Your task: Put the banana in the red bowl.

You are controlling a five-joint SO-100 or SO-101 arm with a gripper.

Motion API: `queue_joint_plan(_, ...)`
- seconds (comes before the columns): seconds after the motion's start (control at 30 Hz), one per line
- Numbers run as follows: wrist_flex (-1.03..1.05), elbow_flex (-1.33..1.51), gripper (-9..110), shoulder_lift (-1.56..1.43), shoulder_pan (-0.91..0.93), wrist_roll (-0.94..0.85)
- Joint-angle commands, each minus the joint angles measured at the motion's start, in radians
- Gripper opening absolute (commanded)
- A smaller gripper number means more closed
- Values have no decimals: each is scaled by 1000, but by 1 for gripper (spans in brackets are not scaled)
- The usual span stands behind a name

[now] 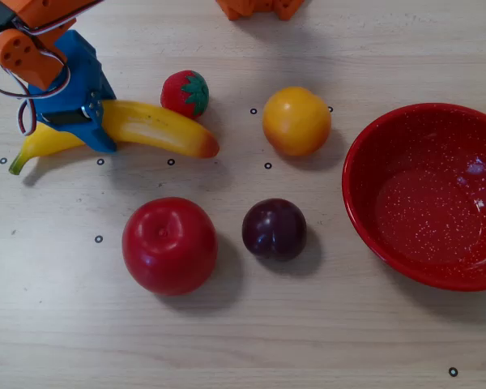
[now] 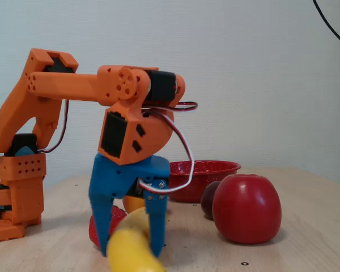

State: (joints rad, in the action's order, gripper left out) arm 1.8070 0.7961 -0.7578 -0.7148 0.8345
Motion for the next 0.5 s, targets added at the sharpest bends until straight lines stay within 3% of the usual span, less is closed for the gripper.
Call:
queue_joint_plan(0.0, 91, -149, 0, -101, 0, -58)
queue_joint_plan(0.47, 91, -209, 0, -261, 49, -160)
